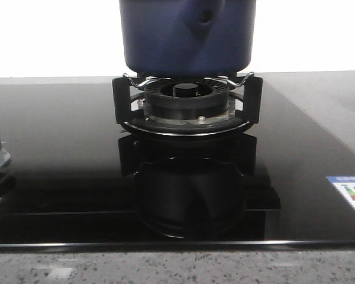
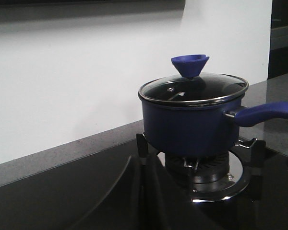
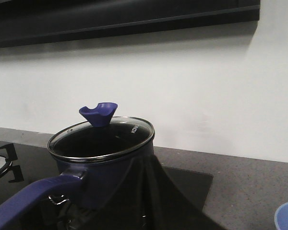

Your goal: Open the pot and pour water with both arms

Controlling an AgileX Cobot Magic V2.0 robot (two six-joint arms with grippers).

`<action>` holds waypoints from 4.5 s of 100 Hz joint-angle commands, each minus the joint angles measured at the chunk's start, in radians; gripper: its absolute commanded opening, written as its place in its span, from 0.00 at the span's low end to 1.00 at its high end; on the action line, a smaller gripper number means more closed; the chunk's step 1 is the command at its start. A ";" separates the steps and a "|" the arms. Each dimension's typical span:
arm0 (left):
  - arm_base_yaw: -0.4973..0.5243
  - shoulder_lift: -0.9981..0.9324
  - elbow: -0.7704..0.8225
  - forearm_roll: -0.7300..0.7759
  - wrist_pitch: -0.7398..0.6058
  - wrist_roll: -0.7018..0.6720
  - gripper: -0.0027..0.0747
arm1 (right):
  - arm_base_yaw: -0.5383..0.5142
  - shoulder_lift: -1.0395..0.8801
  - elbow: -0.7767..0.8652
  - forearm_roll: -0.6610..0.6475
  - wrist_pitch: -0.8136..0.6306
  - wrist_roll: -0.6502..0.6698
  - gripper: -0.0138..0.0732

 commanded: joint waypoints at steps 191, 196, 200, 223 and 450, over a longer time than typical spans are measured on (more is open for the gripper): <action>0.004 -0.397 0.401 1.546 -0.223 -1.680 0.01 | 0.000 0.004 -0.026 -0.037 -0.034 -0.010 0.08; 0.004 -0.397 0.401 1.546 -0.223 -1.680 0.01 | 0.000 0.004 -0.026 -0.037 -0.034 -0.010 0.08; 0.004 -0.397 0.401 1.546 -0.223 -1.680 0.01 | 0.000 0.004 -0.026 -0.037 -0.034 -0.010 0.08; 0.004 -0.397 0.401 1.546 -0.223 -1.680 0.01 | 0.000 0.004 -0.011 -0.041 0.090 -0.010 0.08; 0.004 -0.397 0.401 1.546 -0.223 -1.680 0.01 | -0.800 -0.352 0.532 1.149 -0.057 -1.118 0.08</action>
